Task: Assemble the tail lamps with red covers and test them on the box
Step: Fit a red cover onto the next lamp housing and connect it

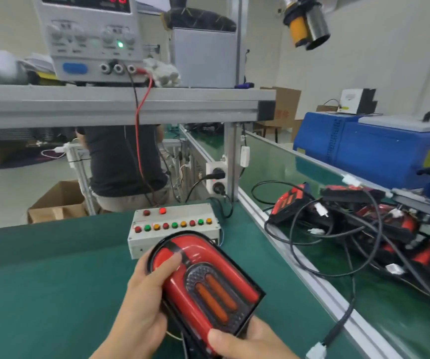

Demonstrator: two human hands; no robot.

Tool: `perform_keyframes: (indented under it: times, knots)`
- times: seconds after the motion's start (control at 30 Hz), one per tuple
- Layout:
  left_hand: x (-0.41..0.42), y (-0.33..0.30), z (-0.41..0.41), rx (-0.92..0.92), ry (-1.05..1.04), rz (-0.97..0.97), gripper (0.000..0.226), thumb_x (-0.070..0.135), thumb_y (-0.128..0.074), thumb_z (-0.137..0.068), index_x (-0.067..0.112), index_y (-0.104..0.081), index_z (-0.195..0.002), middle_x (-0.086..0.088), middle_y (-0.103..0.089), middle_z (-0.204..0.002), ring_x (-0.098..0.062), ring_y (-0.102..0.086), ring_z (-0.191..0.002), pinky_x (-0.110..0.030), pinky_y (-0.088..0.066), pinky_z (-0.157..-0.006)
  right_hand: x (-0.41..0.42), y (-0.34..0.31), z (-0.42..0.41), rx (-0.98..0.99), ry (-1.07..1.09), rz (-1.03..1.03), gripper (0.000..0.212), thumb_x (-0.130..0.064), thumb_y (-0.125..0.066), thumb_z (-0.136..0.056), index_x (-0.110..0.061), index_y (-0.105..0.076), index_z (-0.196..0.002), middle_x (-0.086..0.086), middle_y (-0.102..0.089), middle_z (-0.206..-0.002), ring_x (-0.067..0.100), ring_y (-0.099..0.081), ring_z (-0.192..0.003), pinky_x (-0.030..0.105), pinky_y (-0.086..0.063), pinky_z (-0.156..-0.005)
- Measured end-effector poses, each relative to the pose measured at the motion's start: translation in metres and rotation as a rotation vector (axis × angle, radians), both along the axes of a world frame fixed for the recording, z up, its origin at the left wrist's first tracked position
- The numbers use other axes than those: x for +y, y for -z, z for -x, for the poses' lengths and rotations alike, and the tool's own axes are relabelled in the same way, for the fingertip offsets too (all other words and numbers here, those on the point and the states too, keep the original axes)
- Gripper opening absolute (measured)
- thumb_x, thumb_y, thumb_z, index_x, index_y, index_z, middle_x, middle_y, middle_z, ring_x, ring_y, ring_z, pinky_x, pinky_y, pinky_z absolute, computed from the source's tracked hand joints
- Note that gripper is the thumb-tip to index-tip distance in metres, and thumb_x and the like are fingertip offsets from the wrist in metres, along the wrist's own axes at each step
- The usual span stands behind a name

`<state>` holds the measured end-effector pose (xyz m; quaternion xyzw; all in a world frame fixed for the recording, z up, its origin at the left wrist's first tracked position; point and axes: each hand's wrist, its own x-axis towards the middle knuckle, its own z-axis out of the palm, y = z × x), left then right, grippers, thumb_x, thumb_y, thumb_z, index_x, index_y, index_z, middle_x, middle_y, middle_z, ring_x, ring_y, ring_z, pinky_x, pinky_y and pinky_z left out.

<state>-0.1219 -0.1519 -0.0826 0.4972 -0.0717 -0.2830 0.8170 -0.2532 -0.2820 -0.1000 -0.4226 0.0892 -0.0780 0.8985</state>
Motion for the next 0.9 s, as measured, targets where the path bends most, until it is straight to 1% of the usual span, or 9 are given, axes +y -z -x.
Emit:
perform_keyframes:
  times: [0.03, 0.1, 0.3, 0.37, 0.5, 0.57, 0.67, 0.73, 0.9]
  knots:
    - [0.000, 0.001, 0.004, -0.001, 0.022, 0.028, 0.044, 0.008, -0.071, -0.069, 0.017, -0.062, -0.112, -0.017, -0.072, -0.097, -0.031, -0.071, -0.077, -0.039, -0.058, -0.060, 0.019, 0.020, 0.018, -0.068, -0.063, 0.088, 0.065, 0.013, -0.066, -0.078, -0.011, -0.044, -0.134, -0.002, -0.065, -0.127, 0.013, -0.059, -0.120, 0.020, -0.051, -0.089]
    - [0.002, -0.002, 0.009, -0.002, 0.029, 0.036, 0.040, 0.008, -0.071, -0.072, 0.019, -0.063, -0.110, -0.015, -0.073, -0.096, -0.030, -0.071, -0.080, -0.038, -0.058, -0.062, 0.030, 0.024, 0.015, -0.051, 0.034, 0.096, 0.078, 0.009, -0.076, -0.066, -0.012, -0.046, -0.135, 0.001, -0.066, -0.127, 0.015, -0.061, -0.119, 0.020, -0.052, -0.085]
    - [0.006, -0.003, 0.014, 0.037, 0.001, 0.053, 0.038, 0.015, -0.072, -0.072, 0.018, -0.064, -0.109, -0.014, -0.073, -0.097, -0.027, -0.072, -0.081, -0.034, -0.058, -0.061, 0.038, 0.030, 0.015, 0.016, 0.012, 0.137, 0.083, 0.010, -0.075, -0.053, -0.015, -0.054, -0.130, 0.001, -0.070, -0.118, 0.018, -0.068, -0.105, 0.025, -0.058, -0.067]
    - [0.006, -0.004, 0.015, 0.037, 0.009, 0.057, 0.039, 0.017, -0.072, -0.072, 0.014, -0.064, -0.110, -0.015, -0.073, -0.097, -0.027, -0.072, -0.081, -0.034, -0.058, -0.062, 0.042, 0.025, 0.016, 0.074, 0.004, 0.118, 0.081, 0.009, -0.076, -0.052, -0.014, -0.055, -0.127, 0.005, -0.071, -0.116, 0.024, -0.069, -0.103, 0.033, -0.059, -0.072]
    - [0.010, -0.004, 0.014, 0.003, 0.031, 0.022, 0.046, 0.027, -0.071, -0.069, 0.013, -0.064, -0.112, -0.012, -0.073, -0.101, -0.025, -0.071, -0.089, -0.035, -0.059, -0.068, 0.043, 0.026, 0.020, 0.140, 0.025, 0.128, 0.083, 0.004, -0.079, -0.053, -0.017, -0.052, -0.129, 0.015, -0.070, -0.115, 0.035, -0.068, -0.105, 0.050, -0.050, -0.090]
    - [0.011, -0.004, 0.012, 0.005, 0.048, 0.015, 0.042, 0.027, -0.069, -0.070, 0.012, -0.065, -0.110, -0.012, -0.073, -0.099, -0.024, -0.072, -0.086, -0.034, -0.059, -0.064, 0.042, 0.029, 0.020, 0.163, 0.012, 0.163, 0.085, 0.001, -0.083, -0.055, -0.018, -0.050, -0.131, 0.015, -0.069, -0.117, 0.035, -0.067, -0.106, 0.051, -0.050, -0.091]
    - [0.012, -0.003, 0.011, 0.055, 0.043, 0.030, 0.023, 0.018, -0.064, -0.080, 0.012, -0.067, -0.102, -0.012, -0.074, -0.090, -0.022, -0.072, -0.072, -0.030, -0.056, -0.053, 0.045, 0.026, 0.020, 0.174, -0.003, 0.158, 0.097, -0.001, -0.093, -0.050, -0.019, -0.047, -0.134, 0.017, -0.067, -0.121, 0.037, -0.065, -0.110, 0.054, -0.048, -0.096]
    - [0.012, -0.002, 0.010, 0.067, 0.036, 0.030, 0.019, 0.015, -0.062, -0.083, 0.012, -0.068, -0.101, -0.012, -0.074, -0.089, -0.021, -0.072, -0.069, -0.030, -0.055, -0.050, 0.046, 0.026, 0.020, 0.180, -0.003, 0.182, 0.099, -0.006, -0.093, -0.047, -0.020, -0.047, -0.134, 0.016, -0.067, -0.120, 0.036, -0.065, -0.109, 0.052, -0.050, -0.093]
    - [0.011, -0.002, 0.008, -0.007, 0.046, 0.033, 0.038, 0.021, -0.070, -0.074, 0.009, -0.064, -0.109, -0.013, -0.073, -0.096, -0.023, -0.072, -0.077, -0.030, -0.056, -0.055, 0.048, 0.027, 0.021, 0.211, 0.061, 0.320, 0.103, -0.028, -0.099, -0.035, -0.026, -0.053, -0.127, 0.007, -0.072, -0.113, 0.029, -0.069, -0.102, 0.044, -0.057, -0.080]
